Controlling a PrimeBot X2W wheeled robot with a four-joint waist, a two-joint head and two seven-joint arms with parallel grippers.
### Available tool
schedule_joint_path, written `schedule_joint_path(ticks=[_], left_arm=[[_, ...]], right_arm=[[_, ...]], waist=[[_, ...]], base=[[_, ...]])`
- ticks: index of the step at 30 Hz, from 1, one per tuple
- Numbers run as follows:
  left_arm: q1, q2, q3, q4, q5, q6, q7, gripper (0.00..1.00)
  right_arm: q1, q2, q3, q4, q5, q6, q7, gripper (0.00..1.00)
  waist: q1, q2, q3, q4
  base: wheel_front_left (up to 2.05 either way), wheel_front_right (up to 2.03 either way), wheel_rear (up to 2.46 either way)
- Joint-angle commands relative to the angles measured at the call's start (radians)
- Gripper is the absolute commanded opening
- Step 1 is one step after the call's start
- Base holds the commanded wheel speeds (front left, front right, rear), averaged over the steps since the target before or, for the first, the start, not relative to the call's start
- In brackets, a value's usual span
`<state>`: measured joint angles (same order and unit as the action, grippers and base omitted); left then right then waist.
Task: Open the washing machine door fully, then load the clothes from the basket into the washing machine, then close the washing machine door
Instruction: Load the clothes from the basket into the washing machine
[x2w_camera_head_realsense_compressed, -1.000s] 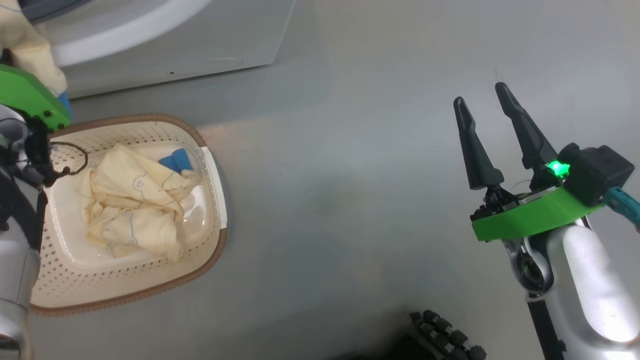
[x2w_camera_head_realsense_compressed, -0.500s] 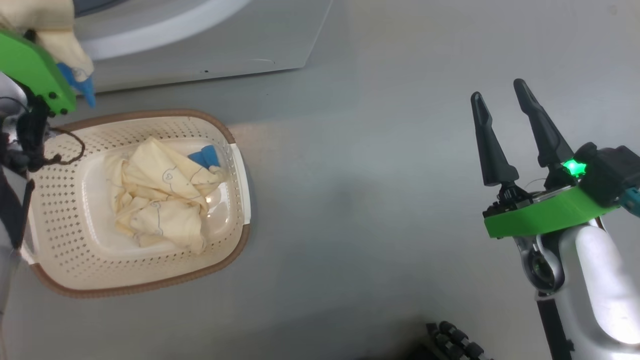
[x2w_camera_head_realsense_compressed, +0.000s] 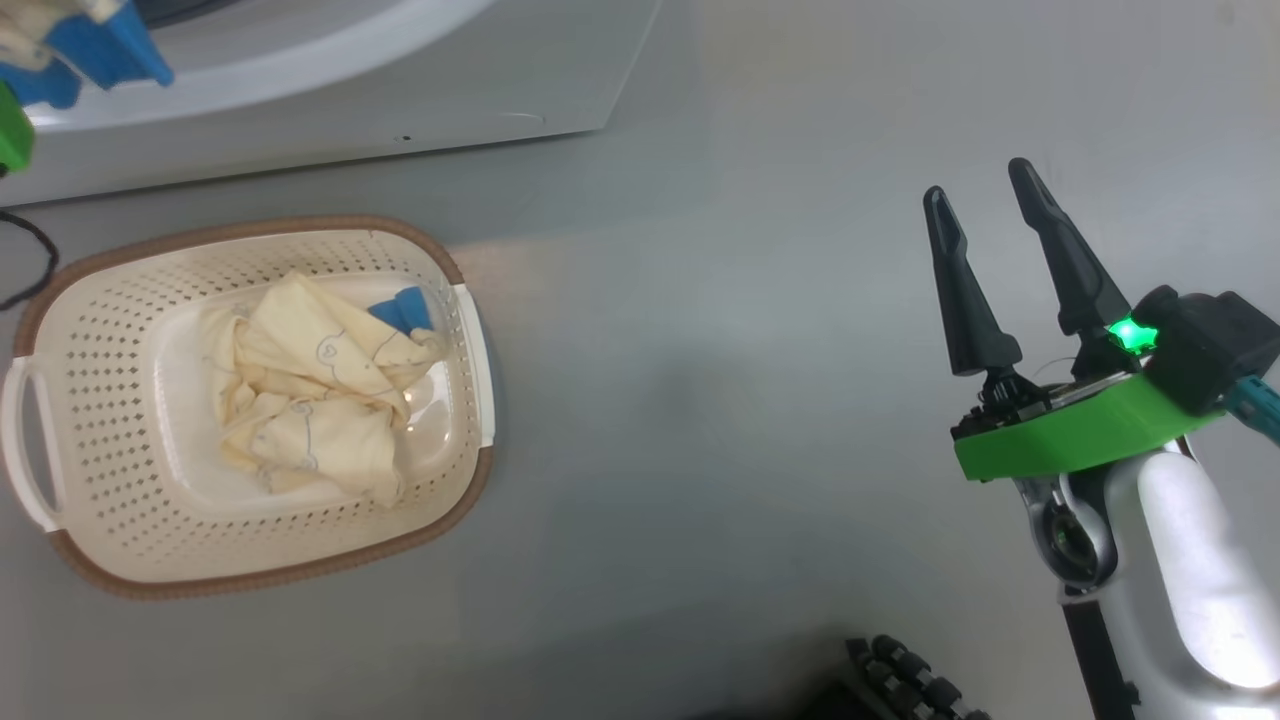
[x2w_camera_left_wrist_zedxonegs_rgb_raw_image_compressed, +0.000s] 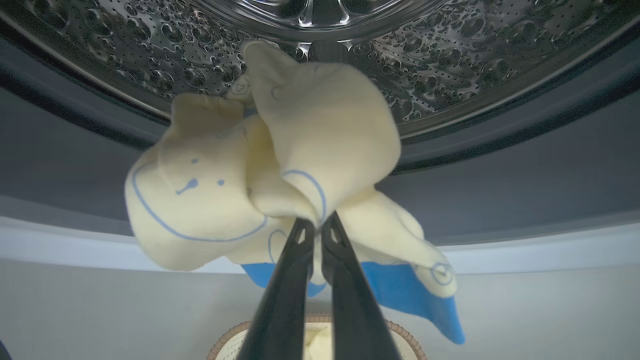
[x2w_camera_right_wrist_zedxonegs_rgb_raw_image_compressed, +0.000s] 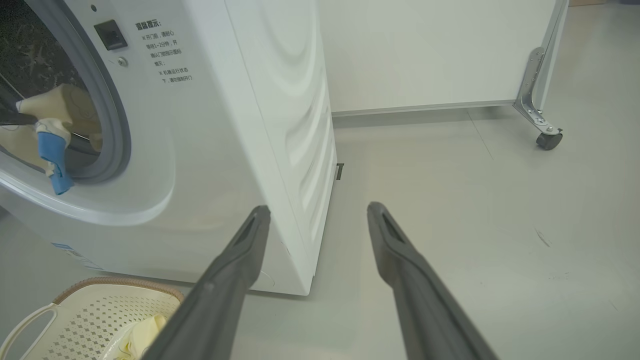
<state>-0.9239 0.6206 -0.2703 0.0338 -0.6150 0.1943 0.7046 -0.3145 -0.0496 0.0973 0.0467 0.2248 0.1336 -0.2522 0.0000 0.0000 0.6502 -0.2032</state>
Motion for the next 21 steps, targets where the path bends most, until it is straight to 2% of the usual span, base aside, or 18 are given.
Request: schedule_joint_path(ticks=[1, 8, 15, 21], left_arm=[[-0.052, 0.066, 0.054, -0.037, 0.002, 0.001, 0.003, 0.00], [-0.167, 0.097, 0.064, 0.069, 0.045, -0.021, -0.052, 0.00], [-0.267, 0.128, 0.044, 0.239, 0.090, -0.078, -0.119, 0.00], [-0.371, 0.165, 0.035, 0.330, 0.157, -0.124, -0.265, 0.00]], right_arm=[[0.001, -0.001, 0.020, -0.030, 0.009, -0.003, -0.009, 1.00], [-0.025, -0.001, 0.046, -0.032, 0.035, -0.003, -0.009, 1.00], [-0.042, -0.001, 0.082, -0.030, 0.056, -0.003, -0.009, 1.00], [-0.059, -0.001, 0.108, -0.040, 0.081, -0.003, -0.010, 1.00]], waist=[[0.0000, 0.0000, 0.009, -0.013], [0.0000, 0.0000, 0.043, -0.067], [0.0000, 0.0000, 0.083, -0.136], [0.0000, 0.0000, 0.140, -0.194]], base=[[0.00, 0.00, 0.00], [0.00, 0.00, 0.00], [0.00, 0.00, 0.00], [0.00, 0.00, 0.00]])
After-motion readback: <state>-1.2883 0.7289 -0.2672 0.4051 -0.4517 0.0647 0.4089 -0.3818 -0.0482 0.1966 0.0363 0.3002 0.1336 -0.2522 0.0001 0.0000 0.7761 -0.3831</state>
